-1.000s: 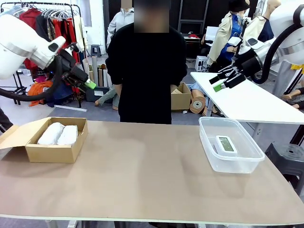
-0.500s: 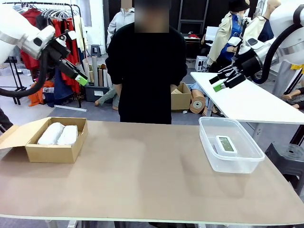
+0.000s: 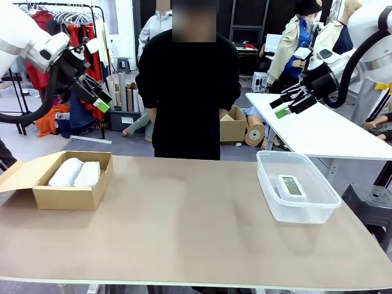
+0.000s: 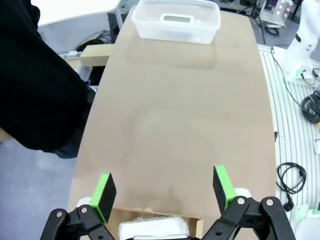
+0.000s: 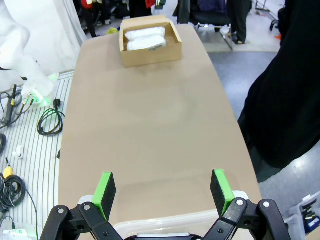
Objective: Separate and place wrapped and unwrapped clocks.
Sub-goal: If the picked Digital clock is wrapped, place it in the Package Box ; if not, place it in the Organizing box.
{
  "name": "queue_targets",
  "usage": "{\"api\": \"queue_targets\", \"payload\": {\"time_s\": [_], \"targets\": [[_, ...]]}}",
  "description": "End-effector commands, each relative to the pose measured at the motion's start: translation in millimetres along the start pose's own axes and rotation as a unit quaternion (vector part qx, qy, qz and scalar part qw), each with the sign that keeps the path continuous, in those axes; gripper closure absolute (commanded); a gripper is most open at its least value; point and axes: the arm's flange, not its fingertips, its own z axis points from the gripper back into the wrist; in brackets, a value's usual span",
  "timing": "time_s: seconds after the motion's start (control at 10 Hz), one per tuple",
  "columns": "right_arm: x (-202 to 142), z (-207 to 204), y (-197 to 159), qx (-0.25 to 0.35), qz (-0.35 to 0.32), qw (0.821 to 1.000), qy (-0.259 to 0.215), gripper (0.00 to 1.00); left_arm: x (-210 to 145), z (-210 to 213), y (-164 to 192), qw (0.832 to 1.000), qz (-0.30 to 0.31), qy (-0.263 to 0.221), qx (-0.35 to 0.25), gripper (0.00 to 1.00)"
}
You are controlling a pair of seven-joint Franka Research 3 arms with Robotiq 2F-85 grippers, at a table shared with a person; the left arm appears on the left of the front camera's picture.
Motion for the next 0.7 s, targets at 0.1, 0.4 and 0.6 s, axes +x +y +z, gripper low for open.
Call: {"api": "queue_targets", "payload": {"time_s": [0.1, 0.4, 0.6], "targets": [[1, 1, 1, -0.001, 0.001, 1.0, -0.001, 0.0, 0, 0, 0, 1.0, 0.0, 0.0, 0.0, 0.0], [1, 1, 1, -0.001, 0.001, 1.0, -0.001, 0.0, -9, -10, 10, 0.998, -0.058, -0.026, -0.021, 0.0], [1, 1, 1, -0.001, 0.001, 1.0, -0.001, 0.0, -11, -13, 17, 0.996, -0.078, -0.033, -0.009, 0.0]]}}
